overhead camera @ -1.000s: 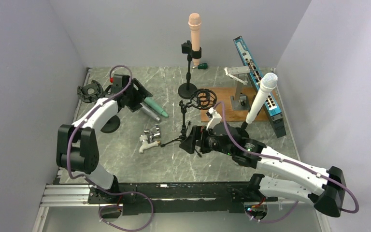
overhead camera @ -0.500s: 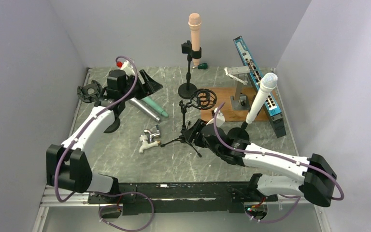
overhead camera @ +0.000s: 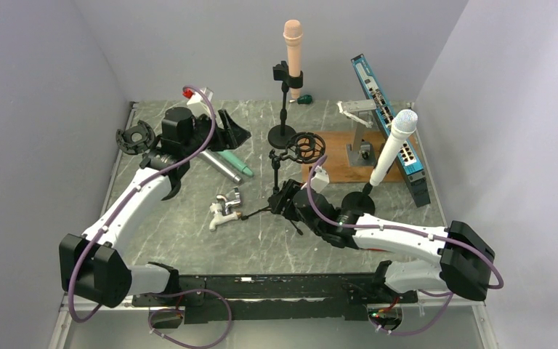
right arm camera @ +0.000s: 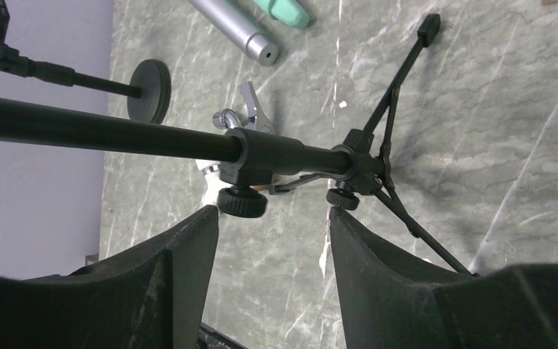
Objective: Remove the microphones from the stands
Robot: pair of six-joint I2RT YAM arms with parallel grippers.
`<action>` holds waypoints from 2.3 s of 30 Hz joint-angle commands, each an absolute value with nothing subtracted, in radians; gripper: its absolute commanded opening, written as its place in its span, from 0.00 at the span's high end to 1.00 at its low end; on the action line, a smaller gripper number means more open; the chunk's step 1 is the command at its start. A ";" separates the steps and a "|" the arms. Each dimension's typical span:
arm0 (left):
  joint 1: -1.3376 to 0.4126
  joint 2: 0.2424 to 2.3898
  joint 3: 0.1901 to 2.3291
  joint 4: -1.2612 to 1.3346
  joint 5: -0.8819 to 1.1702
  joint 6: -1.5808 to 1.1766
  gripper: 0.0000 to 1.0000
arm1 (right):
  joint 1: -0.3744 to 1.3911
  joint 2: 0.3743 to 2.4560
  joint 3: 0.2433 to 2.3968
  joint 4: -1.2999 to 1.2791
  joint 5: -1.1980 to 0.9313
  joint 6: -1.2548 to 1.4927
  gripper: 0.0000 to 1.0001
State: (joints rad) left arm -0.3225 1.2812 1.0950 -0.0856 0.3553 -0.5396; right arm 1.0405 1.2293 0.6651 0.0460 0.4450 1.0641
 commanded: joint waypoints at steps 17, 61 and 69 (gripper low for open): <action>-0.672 0.923 0.783 0.055 0.024 -0.461 0.20 | 1.059 0.970 0.735 -0.131 0.294 0.512 0.03; -0.994 1.269 0.748 0.088 -0.304 -1.205 0.42 | 1.057 0.500 0.576 -0.217 0.368 0.578 0.00; -0.982 1.278 0.749 0.112 -0.304 -1.172 0.50 | 1.056 0.502 0.568 -0.216 0.370 0.581 0.00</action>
State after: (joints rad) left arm -0.9897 1.2736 0.7113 0.0624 -0.2920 -1.1942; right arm 1.0550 0.5064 0.5735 -0.2321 0.3580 0.5728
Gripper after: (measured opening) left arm 0.521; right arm 0.997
